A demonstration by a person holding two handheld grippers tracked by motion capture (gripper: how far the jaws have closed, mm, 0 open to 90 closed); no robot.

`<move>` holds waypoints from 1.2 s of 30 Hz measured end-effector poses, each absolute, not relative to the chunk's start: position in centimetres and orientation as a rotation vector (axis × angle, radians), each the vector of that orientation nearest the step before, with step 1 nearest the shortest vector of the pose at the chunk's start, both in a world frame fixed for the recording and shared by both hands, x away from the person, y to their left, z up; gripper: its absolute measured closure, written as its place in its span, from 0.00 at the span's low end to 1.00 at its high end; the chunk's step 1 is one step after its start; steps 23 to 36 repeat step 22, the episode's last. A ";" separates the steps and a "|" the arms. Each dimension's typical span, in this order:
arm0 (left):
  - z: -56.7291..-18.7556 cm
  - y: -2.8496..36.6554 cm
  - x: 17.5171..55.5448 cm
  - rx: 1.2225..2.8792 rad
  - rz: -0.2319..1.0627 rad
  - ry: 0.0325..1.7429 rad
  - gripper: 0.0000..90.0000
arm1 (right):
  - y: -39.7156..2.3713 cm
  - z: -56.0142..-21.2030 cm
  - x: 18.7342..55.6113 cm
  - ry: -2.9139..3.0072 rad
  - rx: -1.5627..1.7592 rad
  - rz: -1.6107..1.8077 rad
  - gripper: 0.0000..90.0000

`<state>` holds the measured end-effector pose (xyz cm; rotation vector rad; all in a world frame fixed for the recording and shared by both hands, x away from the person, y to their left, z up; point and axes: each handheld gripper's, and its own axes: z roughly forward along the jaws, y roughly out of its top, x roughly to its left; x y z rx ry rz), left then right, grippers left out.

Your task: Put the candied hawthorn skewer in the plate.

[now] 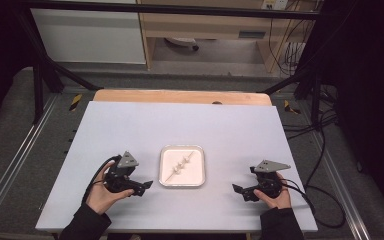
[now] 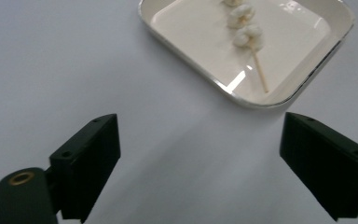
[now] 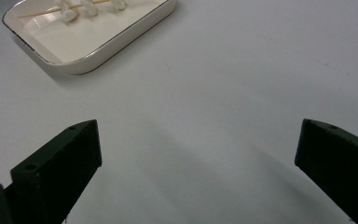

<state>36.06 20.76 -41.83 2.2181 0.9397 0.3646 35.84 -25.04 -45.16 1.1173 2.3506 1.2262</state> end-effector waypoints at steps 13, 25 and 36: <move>-44.5 25.2 34.6 2.109 0.383 0.990 0.06 | -24.8 -45.5 35.8 2.374 1.121 1.221 0.01; -45.0 25.8 34.6 2.105 0.383 0.997 0.07 | -24.6 -45.7 35.7 2.384 1.125 1.219 0.01; -45.0 25.8 34.6 2.105 0.383 0.997 0.07 | -24.6 -45.7 35.7 2.384 1.125 1.219 0.01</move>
